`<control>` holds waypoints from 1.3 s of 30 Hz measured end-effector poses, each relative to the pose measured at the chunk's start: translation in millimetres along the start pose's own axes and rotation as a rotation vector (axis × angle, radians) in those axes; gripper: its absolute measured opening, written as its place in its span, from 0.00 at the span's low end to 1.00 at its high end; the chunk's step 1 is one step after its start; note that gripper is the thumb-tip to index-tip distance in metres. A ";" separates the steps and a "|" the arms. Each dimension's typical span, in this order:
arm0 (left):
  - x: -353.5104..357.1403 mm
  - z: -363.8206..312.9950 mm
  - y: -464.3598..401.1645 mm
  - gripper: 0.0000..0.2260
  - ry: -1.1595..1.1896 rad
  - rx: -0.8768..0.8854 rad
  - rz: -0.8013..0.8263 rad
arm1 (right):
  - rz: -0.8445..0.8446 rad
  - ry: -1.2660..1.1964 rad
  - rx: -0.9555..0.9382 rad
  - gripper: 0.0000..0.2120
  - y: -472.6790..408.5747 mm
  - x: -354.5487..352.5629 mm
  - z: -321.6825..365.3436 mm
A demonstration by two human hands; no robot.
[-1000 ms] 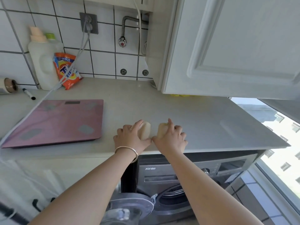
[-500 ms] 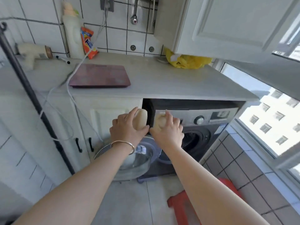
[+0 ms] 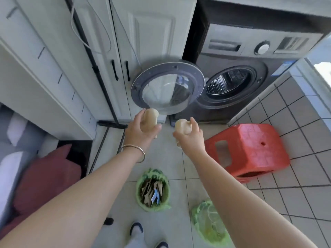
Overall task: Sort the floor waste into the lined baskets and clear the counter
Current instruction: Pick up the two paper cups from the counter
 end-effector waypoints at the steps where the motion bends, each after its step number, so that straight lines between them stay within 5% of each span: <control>1: 1.7 20.4 9.3 0.30 0.015 -0.024 -0.008 | 0.039 -0.035 0.028 0.37 -2.9 11.8 -21.2; 10: 65.1 233.5 58.6 0.39 0.041 -0.332 0.038 | 0.208 -0.249 0.281 0.36 -67.2 117.8 -226.8; 22: 155.4 502.2 32.1 0.34 0.071 -0.419 0.152 | 0.221 -0.252 0.359 0.36 -199.9 269.3 -424.8; 31: 164.5 566.4 21.1 0.22 -0.278 -0.132 0.112 | 0.154 0.106 0.186 0.34 -223.0 321.7 -467.3; 39: 179.5 578.1 37.8 0.19 -0.967 0.158 0.239 | 0.044 0.314 0.172 0.27 -224.2 326.3 -472.4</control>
Point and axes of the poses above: each hand's wrist, its own y-axis away from the middle knuckle, its own x-axis out of the palm, z = x × y, the point moved 7 cm from there along -y, towards the middle knuckle, and after that the axes turned 10 degrees about x, right-handed, at the moved point
